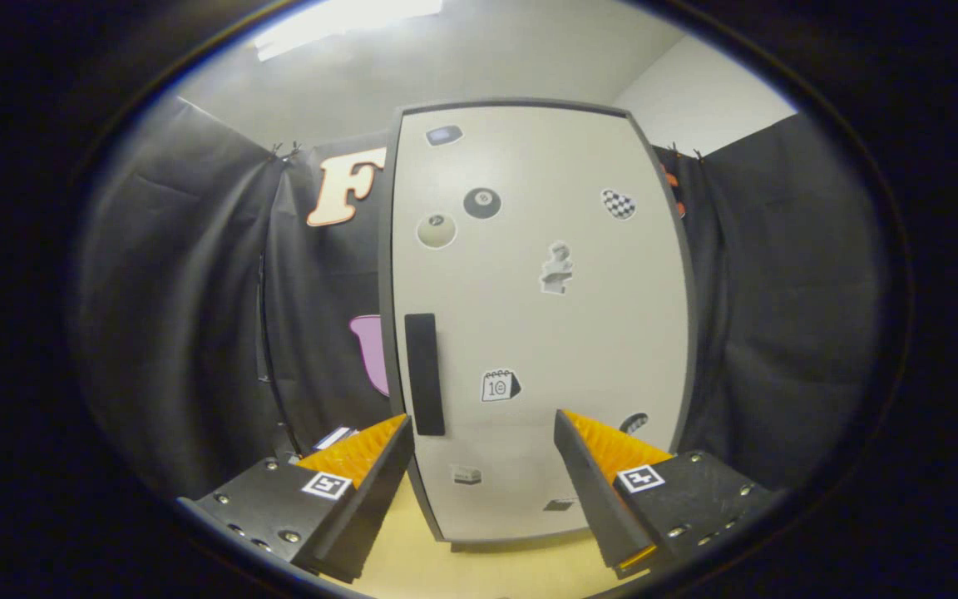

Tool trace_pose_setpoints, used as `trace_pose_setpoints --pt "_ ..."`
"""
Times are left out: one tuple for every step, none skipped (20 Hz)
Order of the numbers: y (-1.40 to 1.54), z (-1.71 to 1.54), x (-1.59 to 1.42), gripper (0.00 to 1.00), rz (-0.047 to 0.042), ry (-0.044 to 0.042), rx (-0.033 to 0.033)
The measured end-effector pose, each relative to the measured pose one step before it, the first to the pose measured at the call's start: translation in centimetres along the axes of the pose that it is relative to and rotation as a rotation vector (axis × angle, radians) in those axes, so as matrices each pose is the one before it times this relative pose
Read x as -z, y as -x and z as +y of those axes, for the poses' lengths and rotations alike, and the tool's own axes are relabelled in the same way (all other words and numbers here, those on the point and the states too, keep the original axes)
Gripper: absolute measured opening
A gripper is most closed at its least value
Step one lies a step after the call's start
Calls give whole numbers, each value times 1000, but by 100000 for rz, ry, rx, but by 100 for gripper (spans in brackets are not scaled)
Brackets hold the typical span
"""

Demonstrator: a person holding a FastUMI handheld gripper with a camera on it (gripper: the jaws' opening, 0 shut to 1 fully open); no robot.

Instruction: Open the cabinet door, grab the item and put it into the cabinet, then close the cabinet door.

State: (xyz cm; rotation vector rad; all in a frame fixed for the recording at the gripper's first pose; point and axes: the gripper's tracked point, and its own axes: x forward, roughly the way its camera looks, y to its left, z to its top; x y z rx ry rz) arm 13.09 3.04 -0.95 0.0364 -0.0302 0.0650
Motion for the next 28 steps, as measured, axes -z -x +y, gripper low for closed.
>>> trace_pose_setpoints --pt "1376 -583 -144 100 151 1125 742" --pt "1244 -712 14 100 657 2006 1495" --pt "1106 -1059 171 100 1136 2774 3188" --pt "1081 -814 80 100 690 1933 2001" --pt "918 -375 -213 100 -157 465 735" --pt "907 -453 -22 100 159 -521 1339" --pt "691 -333 88 100 590 -629 724" --pt "703 -364 51 100 164 -503 989" --pt "511 -381 -50 100 120 -303 603" --pt "507 -362 -37 100 65 -415 773" --pt "428 -203 26 100 308 16 163" --pt "344 -249 93 100 649 -381 625" --pt "186 -209 -108 100 26 -247 403" --pt "394 -172 -221 100 -165 -737 366" --pt "225 -24 -381 100 -845 -887 176" --pt "318 86 -316 100 -814 -1031 -340" --pt "215 187 -372 100 -867 -328 -471" --pt "87 56 72 100 -205 442 -9" --pt "-22 23 72 100 482 732 166" --pt "55 17 93 100 583 254 -6" --pt "-1 117 -39 100 -189 -6 -298" --pt "-58 73 -29 100 229 2 -39" --pt "-47 81 9 100 112 -47 -161" --pt "-48 166 34 100 -105 112 -350" --pt "-63 97 -23 100 176 193 -120" --pt "-36 92 79 100 65 276 -203" --pt "-72 175 108 100 172 355 -48" --pt "-60 65 34 100 151 368 83"
